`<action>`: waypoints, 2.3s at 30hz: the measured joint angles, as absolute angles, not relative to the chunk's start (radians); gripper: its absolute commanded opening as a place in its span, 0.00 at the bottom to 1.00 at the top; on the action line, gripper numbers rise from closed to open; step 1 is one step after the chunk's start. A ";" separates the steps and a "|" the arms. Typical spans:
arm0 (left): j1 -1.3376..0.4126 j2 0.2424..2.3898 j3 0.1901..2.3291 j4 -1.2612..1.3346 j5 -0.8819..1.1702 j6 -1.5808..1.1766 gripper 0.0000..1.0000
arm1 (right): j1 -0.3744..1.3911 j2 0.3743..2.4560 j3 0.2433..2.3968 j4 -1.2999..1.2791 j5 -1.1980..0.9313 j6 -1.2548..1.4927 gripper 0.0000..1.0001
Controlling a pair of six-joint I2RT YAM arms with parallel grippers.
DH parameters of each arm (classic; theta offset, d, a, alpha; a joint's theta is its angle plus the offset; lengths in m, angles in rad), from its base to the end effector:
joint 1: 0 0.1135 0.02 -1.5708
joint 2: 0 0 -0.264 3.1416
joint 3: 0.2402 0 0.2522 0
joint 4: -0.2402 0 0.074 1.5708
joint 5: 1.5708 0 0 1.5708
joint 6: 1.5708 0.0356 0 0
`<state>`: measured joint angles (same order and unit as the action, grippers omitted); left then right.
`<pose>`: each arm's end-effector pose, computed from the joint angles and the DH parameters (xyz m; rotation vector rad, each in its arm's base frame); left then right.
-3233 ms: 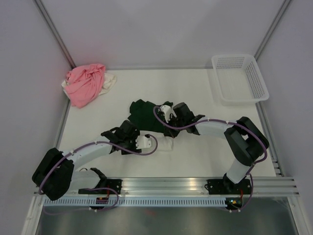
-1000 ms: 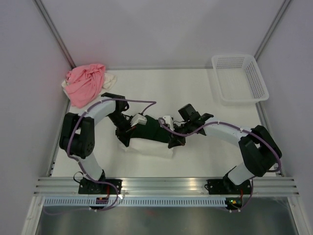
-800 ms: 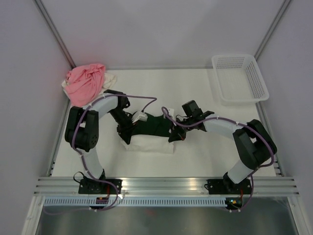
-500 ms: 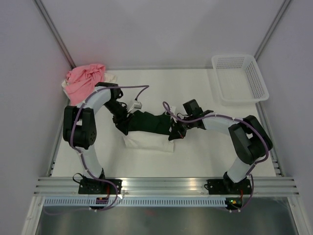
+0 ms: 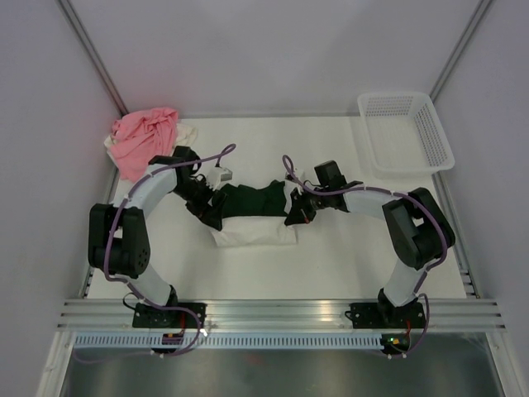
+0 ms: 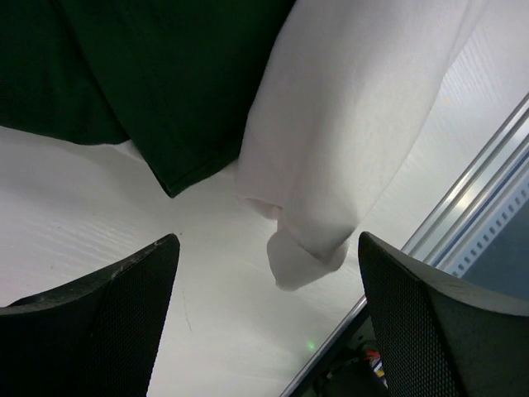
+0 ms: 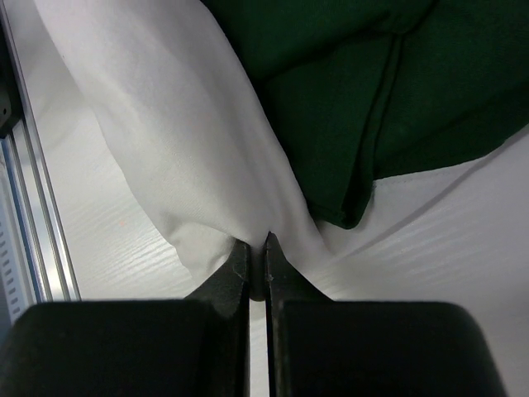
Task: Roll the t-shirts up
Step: Roll the tshirt
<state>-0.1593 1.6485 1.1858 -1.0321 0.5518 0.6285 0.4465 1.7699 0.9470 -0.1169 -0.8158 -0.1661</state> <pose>0.2877 -0.0651 0.2170 1.1199 2.6146 -0.7581 0.2962 0.1706 0.1541 -1.0471 2.1877 1.1372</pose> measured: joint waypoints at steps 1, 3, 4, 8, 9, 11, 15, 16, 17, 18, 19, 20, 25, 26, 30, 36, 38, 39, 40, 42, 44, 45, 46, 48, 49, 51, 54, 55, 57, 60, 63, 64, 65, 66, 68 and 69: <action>-0.159 1.648 1.186 -1.011 0.552 0.597 0.92 | 0.447 1.772 0.950 -0.114 -0.815 -0.160 0.00; -0.159 1.648 1.183 -0.972 0.553 0.545 0.91 | 0.447 1.773 0.953 -0.107 -0.815 -0.152 0.00; -0.159 1.649 1.180 -0.957 0.553 0.525 0.89 | 0.447 1.773 0.953 -0.105 -0.814 -0.151 0.00; -0.159 1.658 1.148 -0.906 0.554 0.483 0.87 | 0.447 1.773 0.953 -0.104 -0.813 -0.143 0.00; -0.159 1.662 1.134 -0.895 0.554 0.483 0.88 | 0.447 1.773 0.953 -0.103 -0.812 -0.141 0.00; -0.159 1.663 1.107 -0.884 0.560 0.484 0.88 | 0.447 1.773 0.953 -0.103 -0.812 -0.135 0.00; -0.160 1.663 1.077 -0.882 0.582 0.482 0.49 | 0.447 1.774 0.954 -0.101 -0.812 -0.126 0.00; -0.160 1.663 1.077 -0.879 0.585 0.479 0.28 | 0.447 1.776 0.957 -0.098 -0.811 -0.121 0.00; -0.161 1.663 1.078 -0.873 0.587 0.474 0.15 | 0.447 1.780 0.961 -0.093 -0.810 -0.111 0.01; -0.162 1.663 1.078 -0.867 0.587 0.467 0.03 | 0.447 1.785 0.966 -0.087 -0.805 -0.100 0.05; -0.163 1.665 1.081 -0.862 0.585 0.463 0.02 | 0.447 1.792 0.972 -0.080 -0.797 -0.081 0.08; -0.164 1.671 1.087 -0.860 0.583 0.462 0.02 | 0.447 1.799 0.978 -0.073 -0.788 -0.060 0.15; -0.165 1.736 1.127 -0.850 0.572 0.449 0.02 | 0.427 1.808 0.993 -0.055 -0.742 0.023 0.33; -0.165 1.749 1.134 -0.850 0.569 0.445 0.02 | 0.421 1.802 0.991 -0.049 -0.730 0.031 0.38; -0.165 1.791 1.158 -0.854 0.561 0.435 0.02 | 0.398 1.707 0.919 0.016 -0.692 0.058 0.50; -0.165 1.812 1.189 -0.860 0.557 0.435 0.04 | 0.393 1.694 0.878 0.126 -0.702 0.143 0.56; -0.165 1.815 1.197 -0.862 0.554 0.435 0.05 | 0.394 1.733 0.871 0.168 -0.705 0.190 0.57; -0.165 1.817 1.198 -0.861 0.553 0.435 0.05 | 0.394 1.750 0.867 0.188 -0.707 0.215 0.57; -0.165 1.817 1.200 -0.862 0.553 0.435 0.06 | 0.395 1.765 0.862 0.211 -0.710 0.241 0.57; -0.165 1.817 1.200 -0.862 0.552 0.435 0.07 | 0.395 1.781 0.857 0.236 -0.714 0.272 0.56; -0.165 1.819 1.200 -0.862 0.552 0.435 0.09 | 0.396 1.792 0.857 0.262 -0.728 0.295 0.39; -0.165 1.821 1.203 -0.864 0.552 0.435 0.13 | 0.397 1.796 0.857 0.276 -0.739 0.304 0.26; -0.165 1.824 1.206 -0.865 0.551 0.435 0.17 | 0.398 1.804 0.857 0.290 -0.755 0.313 0.05; -0.165 1.831 1.220 -0.870 0.547 0.436 0.38 | 0.404 1.824 0.859 0.300 -0.778 0.326 0.00; -0.165 1.835 1.228 -0.872 0.542 0.438 0.44 | 0.406 1.833 0.862 0.294 -0.781 0.330 0.00; -0.165 1.841 1.253 -0.874 0.522 0.445 0.64 | 0.408 1.858 0.883 0.253 -0.789 0.318 0.00; -0.162 1.842 1.308 -0.879 0.503 0.455 0.78 | 0.407 1.875 0.917 0.209 -0.788 0.318 0.00; -0.158 1.842 1.330 -0.879 0.502 0.455 0.79 | 0.404 1.877 0.924 0.209 -0.788 0.326 0.00; -0.146 1.837 1.372 -0.879 0.505 0.457 0.81 | 0.399 1.882 0.935 0.218 -0.784 0.358 0.00; -0.110 1.810 1.404 -0.875 0.516 0.456 0.74 | 0.385 1.896 0.937 0.259 -0.770 0.436 0.00; -0.081 1.746 1.375 -0.876 0.518 0.463 0.62 | 0.376 1.917 0.937 0.299 -0.745 0.509 0.00; -0.076 1.713 1.345 -0.877 0.517 0.465 0.61 | 0.376 1.923 0.937 0.307 -0.735 0.531 0.00; -0.076 1.678 1.303 -0.877 0.519 0.466 0.60 | 0.376 1.926 0.937 0.312 -0.724 0.549 0.00; -0.078 1.641 1.252 -0.878 0.519 0.467 0.60 | 0.376 1.927 0.937 0.317 -0.713 0.562 0.00; -0.088 1.580 1.159 -0.887 0.517 0.469 0.61 | 0.376 1.927 0.937 0.327 -0.693 0.586 0.00; -0.096 1.550 1.107 -0.884 0.514 0.470 0.64 | 0.376 1.927 0.937 0.330 -0.683 0.596 0.00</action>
